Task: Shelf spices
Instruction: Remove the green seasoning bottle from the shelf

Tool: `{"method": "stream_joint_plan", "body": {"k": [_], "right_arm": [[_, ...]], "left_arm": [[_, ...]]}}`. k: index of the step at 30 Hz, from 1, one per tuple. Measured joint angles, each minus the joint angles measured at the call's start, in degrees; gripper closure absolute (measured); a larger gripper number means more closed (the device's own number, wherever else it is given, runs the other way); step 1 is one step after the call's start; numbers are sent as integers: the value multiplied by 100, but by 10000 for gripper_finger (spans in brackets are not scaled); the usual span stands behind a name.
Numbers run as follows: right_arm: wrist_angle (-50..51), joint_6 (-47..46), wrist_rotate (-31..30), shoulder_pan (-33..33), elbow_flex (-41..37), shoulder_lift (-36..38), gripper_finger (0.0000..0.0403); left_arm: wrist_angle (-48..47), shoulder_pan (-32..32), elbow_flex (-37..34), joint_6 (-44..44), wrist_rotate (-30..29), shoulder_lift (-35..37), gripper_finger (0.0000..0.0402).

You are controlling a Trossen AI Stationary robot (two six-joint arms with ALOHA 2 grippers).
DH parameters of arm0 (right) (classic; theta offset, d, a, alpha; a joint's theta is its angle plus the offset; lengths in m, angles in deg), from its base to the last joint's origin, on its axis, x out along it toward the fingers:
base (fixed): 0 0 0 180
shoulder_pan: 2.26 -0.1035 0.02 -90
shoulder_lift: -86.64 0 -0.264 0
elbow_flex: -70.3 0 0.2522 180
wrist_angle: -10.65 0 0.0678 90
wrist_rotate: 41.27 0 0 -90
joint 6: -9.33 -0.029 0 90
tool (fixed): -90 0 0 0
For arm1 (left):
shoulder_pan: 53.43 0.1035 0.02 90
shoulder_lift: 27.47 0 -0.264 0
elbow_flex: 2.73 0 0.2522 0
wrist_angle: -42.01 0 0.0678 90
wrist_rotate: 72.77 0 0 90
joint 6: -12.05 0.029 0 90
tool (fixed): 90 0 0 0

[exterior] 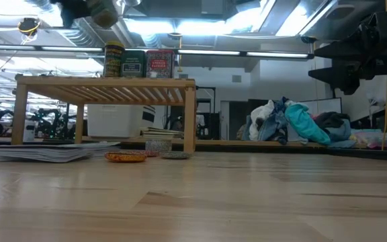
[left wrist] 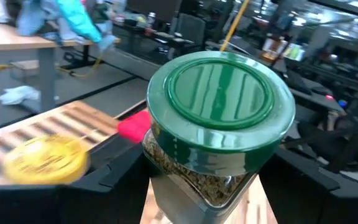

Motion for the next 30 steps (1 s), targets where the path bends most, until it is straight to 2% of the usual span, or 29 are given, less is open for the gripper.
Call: {"method": "stream_joint_plan", "body": {"k": [6,17,30], "right_arm": [[0,0,0,0,-2,1,68],[0,0,0,0,-1,1,68],[0,2,0,0,0,0,68]], "left_arm": [[919,-616,-2,39,-153,-792,152],[1882,-1895,-2,212,-1410,-1653,152],[3270,-3096,-4,342,-2538,-3255,152]]}}
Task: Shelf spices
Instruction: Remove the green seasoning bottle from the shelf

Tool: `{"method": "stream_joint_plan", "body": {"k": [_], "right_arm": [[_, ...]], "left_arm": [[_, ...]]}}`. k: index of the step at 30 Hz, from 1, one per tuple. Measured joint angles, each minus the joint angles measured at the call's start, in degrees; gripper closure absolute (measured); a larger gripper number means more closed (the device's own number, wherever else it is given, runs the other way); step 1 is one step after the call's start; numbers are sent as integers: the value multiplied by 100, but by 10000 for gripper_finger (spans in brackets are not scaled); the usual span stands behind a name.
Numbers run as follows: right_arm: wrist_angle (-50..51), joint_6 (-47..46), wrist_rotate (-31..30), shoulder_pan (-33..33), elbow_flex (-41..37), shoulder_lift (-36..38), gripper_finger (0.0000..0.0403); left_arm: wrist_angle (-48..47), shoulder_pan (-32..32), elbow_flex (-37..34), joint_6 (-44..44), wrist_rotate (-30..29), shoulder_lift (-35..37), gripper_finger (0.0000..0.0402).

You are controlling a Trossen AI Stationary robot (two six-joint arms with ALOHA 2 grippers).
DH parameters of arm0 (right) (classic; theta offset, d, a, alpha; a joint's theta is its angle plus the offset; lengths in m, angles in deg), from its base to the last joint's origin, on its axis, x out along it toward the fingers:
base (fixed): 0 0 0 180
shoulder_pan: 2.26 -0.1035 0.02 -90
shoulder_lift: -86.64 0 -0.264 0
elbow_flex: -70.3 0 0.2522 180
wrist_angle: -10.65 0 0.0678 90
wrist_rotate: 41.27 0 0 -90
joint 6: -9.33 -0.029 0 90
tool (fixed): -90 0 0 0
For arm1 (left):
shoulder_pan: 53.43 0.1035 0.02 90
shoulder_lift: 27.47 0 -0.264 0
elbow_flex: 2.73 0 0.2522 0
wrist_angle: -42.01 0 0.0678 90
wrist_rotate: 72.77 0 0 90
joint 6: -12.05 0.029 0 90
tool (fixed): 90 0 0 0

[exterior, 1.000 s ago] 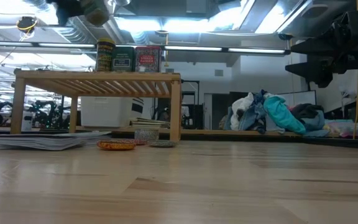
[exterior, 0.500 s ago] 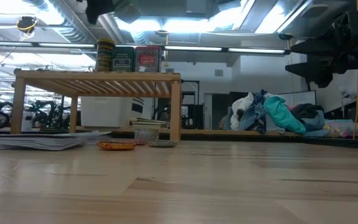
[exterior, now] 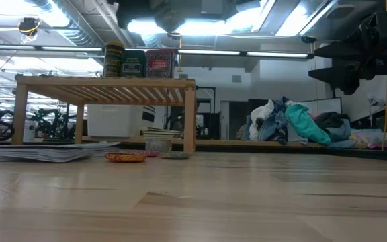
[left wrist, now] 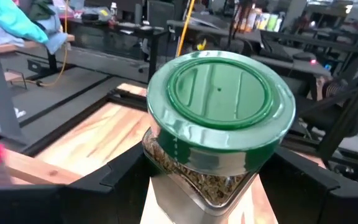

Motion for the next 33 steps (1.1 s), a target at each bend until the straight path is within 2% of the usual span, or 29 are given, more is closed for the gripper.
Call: {"method": "stream_joint_plan", "body": {"k": [9,18,26,33], "right_arm": [[0,0,0,0,0,0,68],[0,0,0,0,0,0,68],[0,-2,0,0,-2,2,68],[0,-1,0,0,-2,1,68]], "left_arm": [[976,-578,0,-35,-801,-1331,152],[2403,-642,0,-119,-946,-2614,152],[2535,-556,2,-355,-1090,-3065,152],[3376,-442,2,-628,-1080,-3897,152]]}}
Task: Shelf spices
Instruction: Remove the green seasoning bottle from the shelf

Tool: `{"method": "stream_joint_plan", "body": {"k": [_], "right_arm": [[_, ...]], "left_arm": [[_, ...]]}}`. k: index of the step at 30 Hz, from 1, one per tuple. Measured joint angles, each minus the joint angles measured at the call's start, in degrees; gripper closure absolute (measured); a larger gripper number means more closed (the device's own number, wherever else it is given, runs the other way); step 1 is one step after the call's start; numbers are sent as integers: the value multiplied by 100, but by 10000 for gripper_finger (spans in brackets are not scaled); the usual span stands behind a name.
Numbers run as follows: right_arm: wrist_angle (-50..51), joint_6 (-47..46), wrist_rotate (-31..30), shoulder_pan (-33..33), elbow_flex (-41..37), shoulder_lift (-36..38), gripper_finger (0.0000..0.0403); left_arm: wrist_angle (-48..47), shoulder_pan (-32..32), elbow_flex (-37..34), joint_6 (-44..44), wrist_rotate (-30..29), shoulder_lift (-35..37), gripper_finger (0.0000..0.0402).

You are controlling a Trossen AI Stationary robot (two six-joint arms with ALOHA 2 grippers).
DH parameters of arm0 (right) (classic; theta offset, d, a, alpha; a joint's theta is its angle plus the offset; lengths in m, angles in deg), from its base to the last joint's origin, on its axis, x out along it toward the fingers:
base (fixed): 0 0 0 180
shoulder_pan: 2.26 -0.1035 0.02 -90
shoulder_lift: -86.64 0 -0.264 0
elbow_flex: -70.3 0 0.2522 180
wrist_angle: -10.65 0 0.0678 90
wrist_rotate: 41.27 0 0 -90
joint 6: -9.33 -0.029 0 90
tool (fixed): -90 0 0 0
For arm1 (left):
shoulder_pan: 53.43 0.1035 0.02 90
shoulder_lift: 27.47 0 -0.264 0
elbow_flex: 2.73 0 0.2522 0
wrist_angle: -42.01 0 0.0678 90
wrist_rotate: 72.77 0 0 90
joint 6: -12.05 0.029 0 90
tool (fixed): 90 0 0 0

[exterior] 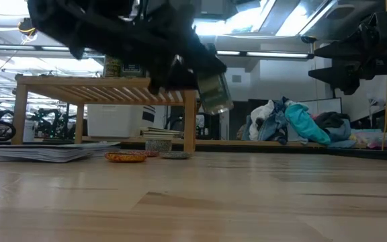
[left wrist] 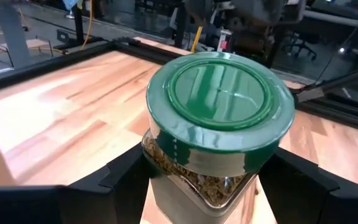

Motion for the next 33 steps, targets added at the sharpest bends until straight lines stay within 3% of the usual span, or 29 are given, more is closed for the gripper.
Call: {"method": "stream_joint_plan", "body": {"k": [5,14,33], "right_arm": [[0,0,0,0,0,0,68],[0,0,0,0,2,-1,68],[0,-1,0,0,0,1,68]], "left_arm": [[689,71,5,-374,11,-586,152],[672,229,459,-415,167,-1275,144],[246,415,695,-418,275,-1506,136]]}}
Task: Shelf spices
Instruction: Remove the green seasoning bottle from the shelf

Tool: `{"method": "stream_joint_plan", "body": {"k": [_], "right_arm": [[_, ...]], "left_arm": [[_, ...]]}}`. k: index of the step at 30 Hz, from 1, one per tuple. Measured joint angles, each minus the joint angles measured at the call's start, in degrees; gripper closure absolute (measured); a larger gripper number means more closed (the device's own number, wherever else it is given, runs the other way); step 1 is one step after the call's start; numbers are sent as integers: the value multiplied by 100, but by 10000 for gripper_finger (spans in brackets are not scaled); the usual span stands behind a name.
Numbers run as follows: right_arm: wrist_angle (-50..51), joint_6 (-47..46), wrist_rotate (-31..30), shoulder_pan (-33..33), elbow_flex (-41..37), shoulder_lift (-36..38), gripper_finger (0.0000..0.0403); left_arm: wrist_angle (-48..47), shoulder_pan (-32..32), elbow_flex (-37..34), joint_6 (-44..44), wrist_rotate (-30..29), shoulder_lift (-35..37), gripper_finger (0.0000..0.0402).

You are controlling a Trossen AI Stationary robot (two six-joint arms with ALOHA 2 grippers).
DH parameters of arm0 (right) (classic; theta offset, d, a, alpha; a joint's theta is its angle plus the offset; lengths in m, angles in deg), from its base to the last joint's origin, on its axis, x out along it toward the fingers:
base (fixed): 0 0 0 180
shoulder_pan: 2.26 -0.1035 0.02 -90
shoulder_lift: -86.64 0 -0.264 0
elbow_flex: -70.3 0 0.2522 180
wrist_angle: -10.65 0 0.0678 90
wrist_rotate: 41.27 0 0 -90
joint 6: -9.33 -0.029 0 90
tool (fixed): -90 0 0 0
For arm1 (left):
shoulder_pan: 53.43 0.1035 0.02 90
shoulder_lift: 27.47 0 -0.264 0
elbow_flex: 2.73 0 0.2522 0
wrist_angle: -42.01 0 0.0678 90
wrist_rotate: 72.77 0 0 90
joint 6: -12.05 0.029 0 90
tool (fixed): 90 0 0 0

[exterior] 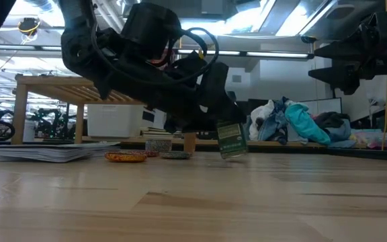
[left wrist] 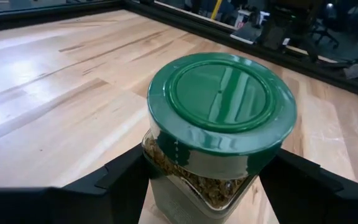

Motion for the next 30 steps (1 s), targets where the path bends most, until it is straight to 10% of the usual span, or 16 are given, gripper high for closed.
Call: {"method": "stream_joint_plan", "body": {"k": [16,30], "right_arm": [[0,0,0,0,0,-2,68],[0,0,0,0,2,0,68]], "left_arm": [[61,255,0,-187,830,2,133],[247,264,0,303,1074,9,10]]}}
